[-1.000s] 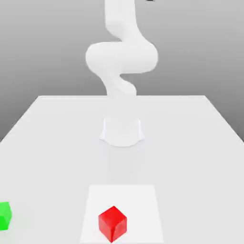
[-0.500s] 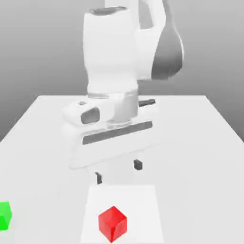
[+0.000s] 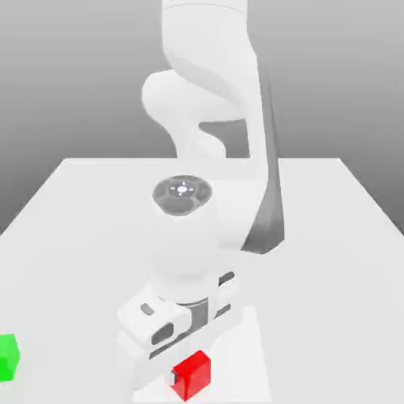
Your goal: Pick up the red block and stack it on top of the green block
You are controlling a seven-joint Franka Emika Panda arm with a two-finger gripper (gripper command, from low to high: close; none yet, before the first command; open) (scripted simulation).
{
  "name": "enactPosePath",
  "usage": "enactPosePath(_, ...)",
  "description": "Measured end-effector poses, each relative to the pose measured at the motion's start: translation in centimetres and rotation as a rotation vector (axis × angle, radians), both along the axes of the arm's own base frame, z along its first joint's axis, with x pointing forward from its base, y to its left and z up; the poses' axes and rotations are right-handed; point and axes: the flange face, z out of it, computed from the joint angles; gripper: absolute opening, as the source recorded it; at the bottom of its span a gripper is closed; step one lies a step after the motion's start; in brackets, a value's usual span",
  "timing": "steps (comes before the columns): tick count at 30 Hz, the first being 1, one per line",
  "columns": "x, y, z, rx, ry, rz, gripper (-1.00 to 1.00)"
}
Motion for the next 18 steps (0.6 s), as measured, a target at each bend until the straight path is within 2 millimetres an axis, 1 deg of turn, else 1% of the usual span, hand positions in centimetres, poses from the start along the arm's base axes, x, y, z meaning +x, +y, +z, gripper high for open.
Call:
enactPosePath(1, 0.0, 0.0, 0.4, 0.000, 0.000, 0.001, -1.00)
enactPosePath(2, 0.1, 0.0, 1.3, 0.000, -0.001, 0.002, -1.00)
enactPosePath(5, 0.1, 0.0, 4.7, 0.000, -0.001, 0.001, -1.00)
enactPosePath(6, 0.1, -0.3, 5.8, 0.000, 0.000, -0.011, -1.00)
enactPosePath(8, 0.7, -4.9, 6.8, 0.001, 0.003, -0.177, -1.00)
enactPosePath(10, 0.8, -9.8, 7.4, 0.001, 0.006, -0.351, -1.00)
enactPosePath(12, 0.3, -14.8, 8.0, 0.002, 0.007, -0.524, -1.00)
enactPosePath(15, -1.3, -22.3, 8.8, 0.002, 0.004, -0.784, -1.00)
enactPosePath(16, -1.9, -24.8, 8.5, 0.002, 0.002, -0.870, -1.00)
enactPosePath(17, -2.5, -27.3, 7.4, 0.002, 0.001, -0.956, -1.00)
enactPosePath(18, -2.9, -28.7, 6.0, 0.001, -0.001, -1.004, -1.00)
